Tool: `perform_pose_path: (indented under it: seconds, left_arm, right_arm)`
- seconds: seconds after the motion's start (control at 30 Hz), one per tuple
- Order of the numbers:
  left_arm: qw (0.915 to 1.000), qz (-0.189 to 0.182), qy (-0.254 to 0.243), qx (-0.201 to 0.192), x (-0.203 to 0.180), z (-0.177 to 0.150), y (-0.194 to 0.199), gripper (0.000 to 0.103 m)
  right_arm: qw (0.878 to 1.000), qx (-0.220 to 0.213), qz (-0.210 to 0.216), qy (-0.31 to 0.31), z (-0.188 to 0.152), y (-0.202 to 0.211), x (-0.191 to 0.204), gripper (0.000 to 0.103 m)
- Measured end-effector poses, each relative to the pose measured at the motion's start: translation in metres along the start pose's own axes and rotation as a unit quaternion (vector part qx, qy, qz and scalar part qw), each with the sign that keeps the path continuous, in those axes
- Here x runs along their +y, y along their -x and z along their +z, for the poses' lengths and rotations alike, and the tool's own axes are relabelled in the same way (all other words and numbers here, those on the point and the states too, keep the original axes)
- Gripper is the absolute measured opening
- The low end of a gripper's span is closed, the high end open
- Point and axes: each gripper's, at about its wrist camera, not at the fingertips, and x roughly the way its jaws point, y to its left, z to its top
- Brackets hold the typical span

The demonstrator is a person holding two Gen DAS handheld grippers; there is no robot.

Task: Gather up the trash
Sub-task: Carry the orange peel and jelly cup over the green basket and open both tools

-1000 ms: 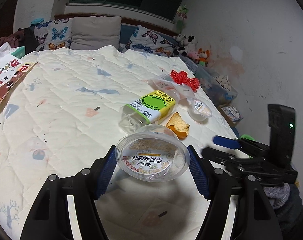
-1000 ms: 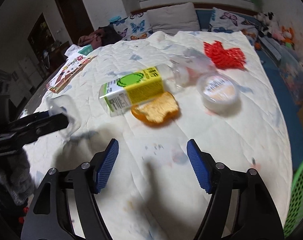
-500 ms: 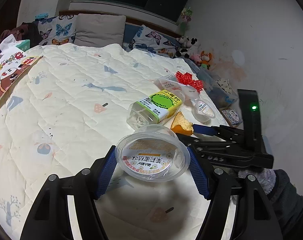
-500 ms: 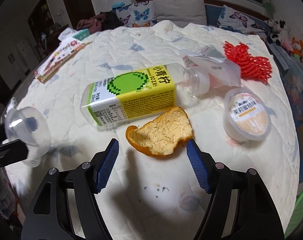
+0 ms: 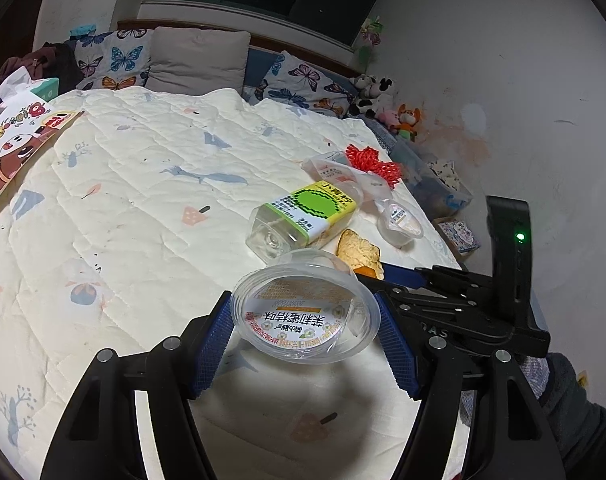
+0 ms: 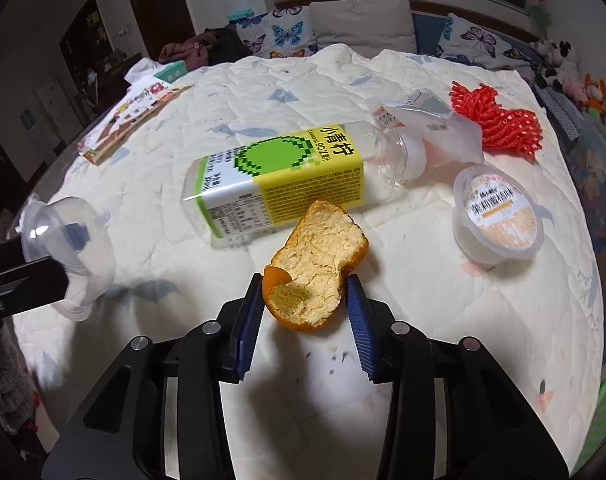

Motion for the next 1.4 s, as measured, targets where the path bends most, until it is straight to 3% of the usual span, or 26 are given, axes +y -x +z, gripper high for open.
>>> perform_pose_path:
  seconds: [0.27,0.53,0.87,1.13,1.3,1.4]
  left_arm:
    - [0.9998,-0.017,-0.011,0.002,-0.019,0.000,-0.001,0.067]
    - [0.9975,-0.051,-0.047,0.014,-0.067,0.001,-0.014,0.067]
    - [0.9900,-0.101,-0.089,0.044,-0.146,0.002,-0.051,0.067]
    - [0.9806,-0.134,-0.125,0.070,-0.214,0.000,-0.082,0.067]
    - [0.9714,-0.158,-0.154,0.088,-0.260,-0.007,-0.100,0.067]
    - [0.9650,-0.169,-0.173,0.102,-0.288,-0.013,-0.114,0.067]
  right_arm:
    - [0.998,-0.035,0.011,-0.041,-0.027,0.051,-0.010,0.040]
    - [0.990,-0.082,-0.050,-0.107,-0.073,0.132,-0.067,0.040]
    - [0.961,-0.058,-0.186,-0.195,-0.150,0.199,-0.185,0.042]
    - [0.940,-0.042,-0.220,-0.259,-0.205,0.217,-0.237,0.045]
    - [0.929,-0.056,-0.221,-0.291,-0.227,0.231,-0.252,0.056]
    - [0.925,-0.070,-0.224,-0.300,-0.236,0.245,-0.252,0.057]
